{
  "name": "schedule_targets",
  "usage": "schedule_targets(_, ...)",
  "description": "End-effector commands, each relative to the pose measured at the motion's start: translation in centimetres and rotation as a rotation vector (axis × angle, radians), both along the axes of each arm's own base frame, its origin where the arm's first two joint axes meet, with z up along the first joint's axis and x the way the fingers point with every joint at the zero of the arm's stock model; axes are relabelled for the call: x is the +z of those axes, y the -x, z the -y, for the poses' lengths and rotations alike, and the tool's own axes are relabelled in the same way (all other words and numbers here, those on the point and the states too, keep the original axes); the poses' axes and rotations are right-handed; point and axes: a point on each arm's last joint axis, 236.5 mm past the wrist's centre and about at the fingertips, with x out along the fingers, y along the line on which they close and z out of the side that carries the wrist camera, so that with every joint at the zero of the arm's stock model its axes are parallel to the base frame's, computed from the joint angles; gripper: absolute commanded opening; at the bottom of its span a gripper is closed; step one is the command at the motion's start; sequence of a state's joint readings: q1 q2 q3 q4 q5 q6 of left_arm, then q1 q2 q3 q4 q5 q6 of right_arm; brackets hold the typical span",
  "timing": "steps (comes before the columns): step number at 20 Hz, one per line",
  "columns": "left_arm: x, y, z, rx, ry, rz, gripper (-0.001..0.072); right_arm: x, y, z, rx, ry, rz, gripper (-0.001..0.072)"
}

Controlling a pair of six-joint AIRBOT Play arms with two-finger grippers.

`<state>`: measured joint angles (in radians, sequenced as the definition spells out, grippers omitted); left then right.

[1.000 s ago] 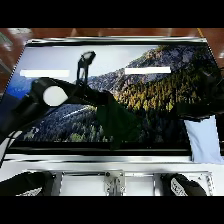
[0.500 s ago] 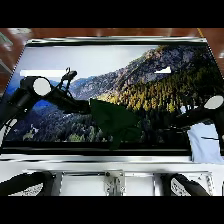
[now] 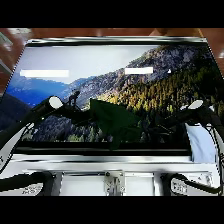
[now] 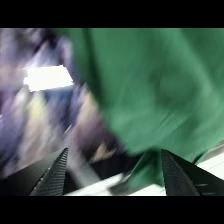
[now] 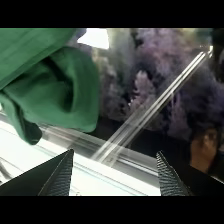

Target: Fold the shirts.

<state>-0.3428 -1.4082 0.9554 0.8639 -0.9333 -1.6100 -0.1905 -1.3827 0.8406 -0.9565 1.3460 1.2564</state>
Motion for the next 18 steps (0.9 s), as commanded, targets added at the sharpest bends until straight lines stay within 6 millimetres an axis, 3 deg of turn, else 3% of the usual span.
schedule_targets(1,-0.9,-3.8,1.9,0.105,0.084,0.049,0.0703,-1.3,0.2,-0.2,-0.008,-0.013,-0.042,0.0638)
schedule_targets(2,-1.0,-4.5,2.3,0.095,0.081,0.070,0.0657,-1.4,0.3,-0.3,-0.009,-0.017,-0.049,0.0638)
schedule_targets(4,-1.5,-5.4,2.8,0.090,0.080,0.072,0.0473,-1.8,1.0,-0.5,-0.008,-0.022,-0.066,0.0638)
schedule_targets(7,-1.9,-5.9,3.1,0.089,0.081,0.069,0.0111,-2.7,2.4,-2.3,0.055,-0.019,-0.074,0.0638)
schedule_targets(8,-1.5,-6.0,3.1,0.081,0.082,0.080,0.0060,-3.0,2.2,-3.3,0.077,-0.008,-0.049,0.0638)
schedule_targets(11,-0.4,-5.5,3.3,0.025,0.088,0.109,0.0031,-3.3,0.2,-7.3,0.086,-0.008,0.060,0.0638)
schedule_targets(15,1.7,-5.3,3.5,-0.021,0.103,0.158,0.0031,-3.4,-1.3,-9.9,0.055,-0.007,0.127,0.0630)
schedule_targets(16,2.3,-5.4,3.5,-0.025,0.107,0.176,0.0031,-3.2,-1.3,-10.3,0.049,-0.018,0.128,0.0462)
schedule_targets(17,3.0,-5.5,3.4,-0.029,0.111,0.195,0.0031,-3.1,-1.4,-10.5,0.041,-0.029,0.126,0.0202)
schedule_targets(18,3.9,-5.6,3.2,-0.030,0.113,0.217,0.0030,-2.9,-1.4,-10.5,0.036,-0.036,0.125,0.0066)
